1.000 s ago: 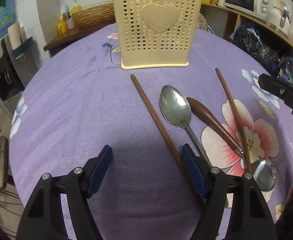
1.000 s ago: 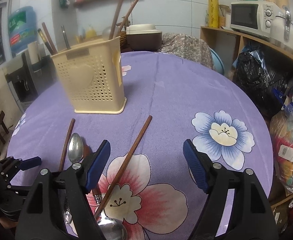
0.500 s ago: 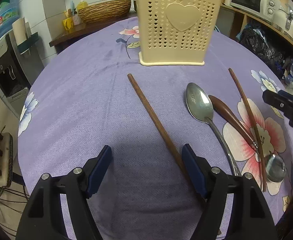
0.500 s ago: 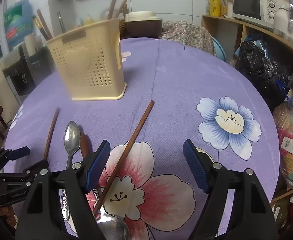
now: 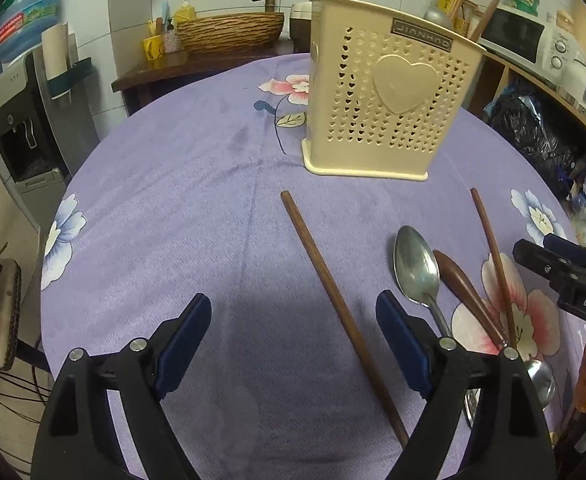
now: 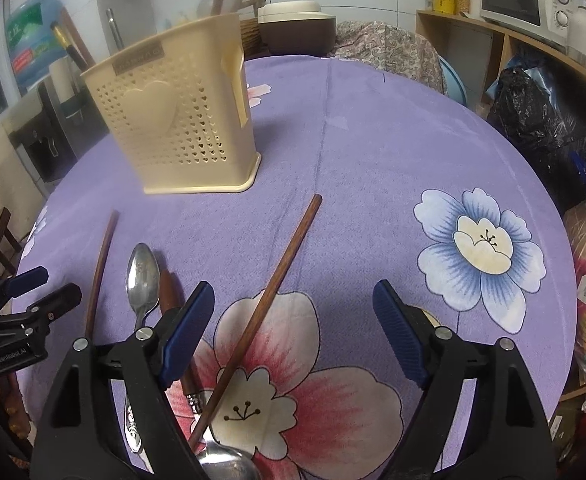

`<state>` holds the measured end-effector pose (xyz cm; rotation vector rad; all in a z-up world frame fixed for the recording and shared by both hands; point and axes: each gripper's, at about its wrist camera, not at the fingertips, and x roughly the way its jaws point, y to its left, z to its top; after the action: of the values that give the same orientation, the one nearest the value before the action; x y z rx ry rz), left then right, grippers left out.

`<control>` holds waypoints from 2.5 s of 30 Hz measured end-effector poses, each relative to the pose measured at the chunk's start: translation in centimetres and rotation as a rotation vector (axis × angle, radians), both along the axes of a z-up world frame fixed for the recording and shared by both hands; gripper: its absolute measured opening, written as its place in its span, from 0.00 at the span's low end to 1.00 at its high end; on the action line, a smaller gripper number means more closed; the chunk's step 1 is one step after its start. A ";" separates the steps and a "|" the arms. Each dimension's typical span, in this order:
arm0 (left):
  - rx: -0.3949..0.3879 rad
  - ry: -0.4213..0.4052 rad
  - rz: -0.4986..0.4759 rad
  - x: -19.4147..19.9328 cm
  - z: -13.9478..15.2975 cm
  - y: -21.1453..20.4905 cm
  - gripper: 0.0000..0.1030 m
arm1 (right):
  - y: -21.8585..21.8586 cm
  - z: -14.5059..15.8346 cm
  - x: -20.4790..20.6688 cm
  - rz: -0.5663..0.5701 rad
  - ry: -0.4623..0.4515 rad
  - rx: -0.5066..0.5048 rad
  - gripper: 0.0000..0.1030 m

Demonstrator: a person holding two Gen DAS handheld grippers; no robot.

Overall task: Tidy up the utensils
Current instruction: 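Close the left tool on the brown chopstick, then lift the brown chopstick upright with the left tool over the holder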

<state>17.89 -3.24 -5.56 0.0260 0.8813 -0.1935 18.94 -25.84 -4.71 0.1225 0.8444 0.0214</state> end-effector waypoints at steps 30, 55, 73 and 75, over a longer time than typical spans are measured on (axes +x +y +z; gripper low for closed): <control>-0.041 0.058 0.005 4.3 -0.6 -0.4 0.51 | 1.1 -1.6 6.1 -0.057 0.113 0.002 0.35; 0.017 0.069 -0.013 6.8 -0.8 -2.3 0.11 | 0.0 -2.2 9.6 -0.102 0.106 0.009 0.10; -0.063 0.077 -0.017 7.9 -0.9 -2.1 0.10 | -1.1 -2.6 9.7 -0.105 0.089 0.127 0.10; -0.076 0.072 -0.015 7.8 -0.9 -1.9 0.10 | -1.1 -2.5 9.5 -0.102 0.077 0.137 0.10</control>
<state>25.73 -5.19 -6.46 -0.0454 0.9453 -0.2429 28.42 -26.98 -7.24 0.2963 0.9130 -0.0215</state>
